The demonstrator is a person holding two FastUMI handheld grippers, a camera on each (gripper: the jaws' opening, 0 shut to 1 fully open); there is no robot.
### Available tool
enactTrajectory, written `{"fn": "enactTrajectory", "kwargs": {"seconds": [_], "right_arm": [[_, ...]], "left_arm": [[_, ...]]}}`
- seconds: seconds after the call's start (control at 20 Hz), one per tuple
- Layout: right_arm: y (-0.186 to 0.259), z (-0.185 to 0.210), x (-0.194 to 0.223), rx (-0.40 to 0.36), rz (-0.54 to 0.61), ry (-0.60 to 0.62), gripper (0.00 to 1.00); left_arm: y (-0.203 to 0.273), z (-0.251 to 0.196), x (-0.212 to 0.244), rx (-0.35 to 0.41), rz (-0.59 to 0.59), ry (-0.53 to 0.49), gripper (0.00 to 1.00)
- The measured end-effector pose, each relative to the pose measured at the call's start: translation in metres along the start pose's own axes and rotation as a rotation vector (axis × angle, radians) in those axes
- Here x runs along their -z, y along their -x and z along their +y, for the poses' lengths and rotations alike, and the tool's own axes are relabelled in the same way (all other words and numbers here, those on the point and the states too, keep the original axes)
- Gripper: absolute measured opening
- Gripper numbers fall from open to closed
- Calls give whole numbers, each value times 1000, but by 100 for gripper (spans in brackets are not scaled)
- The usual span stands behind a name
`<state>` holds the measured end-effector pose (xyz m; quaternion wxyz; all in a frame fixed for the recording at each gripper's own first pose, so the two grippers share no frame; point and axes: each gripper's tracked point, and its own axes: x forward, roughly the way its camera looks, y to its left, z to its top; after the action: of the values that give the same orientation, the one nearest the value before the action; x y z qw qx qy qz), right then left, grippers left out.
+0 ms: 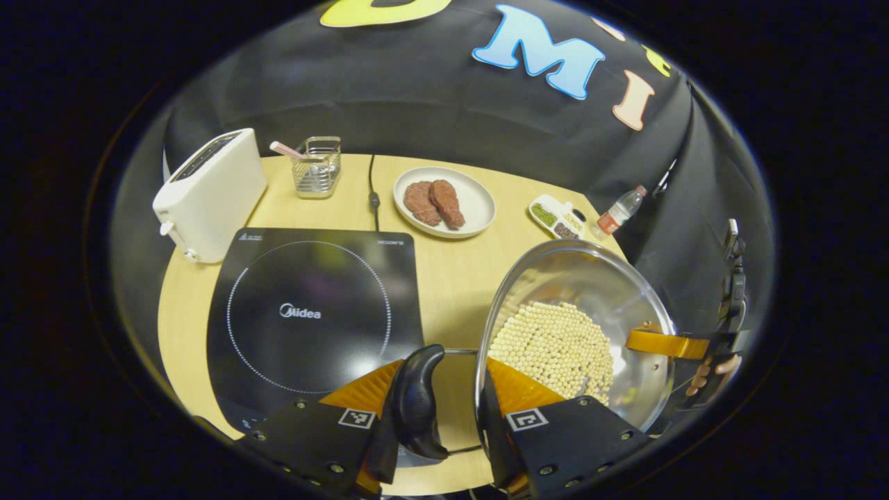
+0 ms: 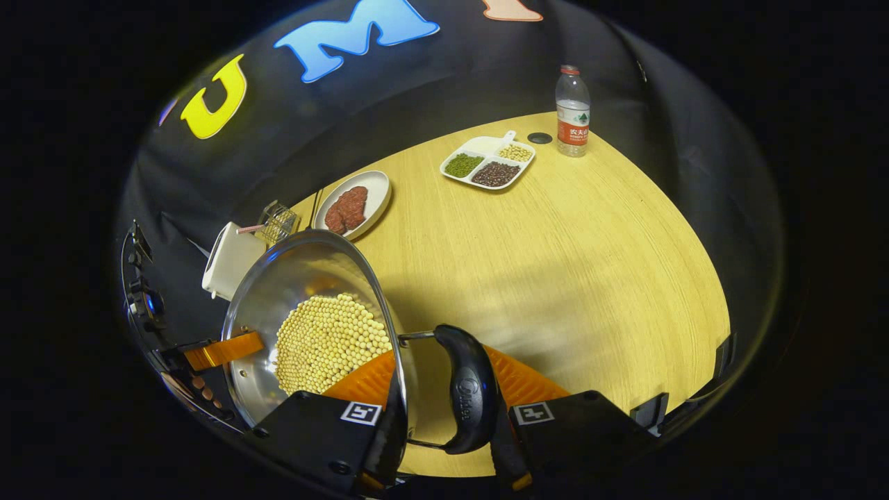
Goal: First push the handle of the pot to place it horizontally, then grasp the pot with both hands and set it on the induction cooktop.
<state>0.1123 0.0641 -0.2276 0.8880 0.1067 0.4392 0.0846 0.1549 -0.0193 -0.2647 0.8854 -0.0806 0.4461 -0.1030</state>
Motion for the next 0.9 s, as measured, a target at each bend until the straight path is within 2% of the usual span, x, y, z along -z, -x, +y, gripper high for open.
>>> {"fn": "enactTrajectory", "kwargs": {"seconds": [0.05,0.1,0.2,0.25,0.35,0.4,0.6,0.65,0.7,0.75,0.8,0.9], "right_arm": [[1,9,1,-3,-1,7,54],[0,17,3,-6,-1,12,54],[0,37,5,-16,1,22,51],[-1,47,5,-22,3,28,54],[-6,65,7,-33,9,37,51],[-9,73,8,-38,13,40,54],[-21,105,12,-48,40,60,51],[-24,112,11,-50,44,64,54],[-28,120,11,-52,45,66,51],[-31,127,10,-54,46,67,51],[-38,137,16,-57,48,68,51],[-47,153,15,-63,54,72,51]], "left_arm": [[5,8,1,-1,-2,3,53],[11,17,1,-3,-7,9,50],[21,36,-1,-10,-15,19,50],[27,45,-2,-15,-18,22,50],[36,66,-1,-26,-23,30,49],[39,75,-2,-32,-27,34,53],[44,113,-3,-49,-17,52,53],[43,121,-4,-51,-14,56,53],[43,130,-6,-54,-14,60,53],[44,138,-10,-57,-18,62,56],[45,147,-11,-61,-19,63,53],[45,164,-15,-69,-23,68,53]]}}
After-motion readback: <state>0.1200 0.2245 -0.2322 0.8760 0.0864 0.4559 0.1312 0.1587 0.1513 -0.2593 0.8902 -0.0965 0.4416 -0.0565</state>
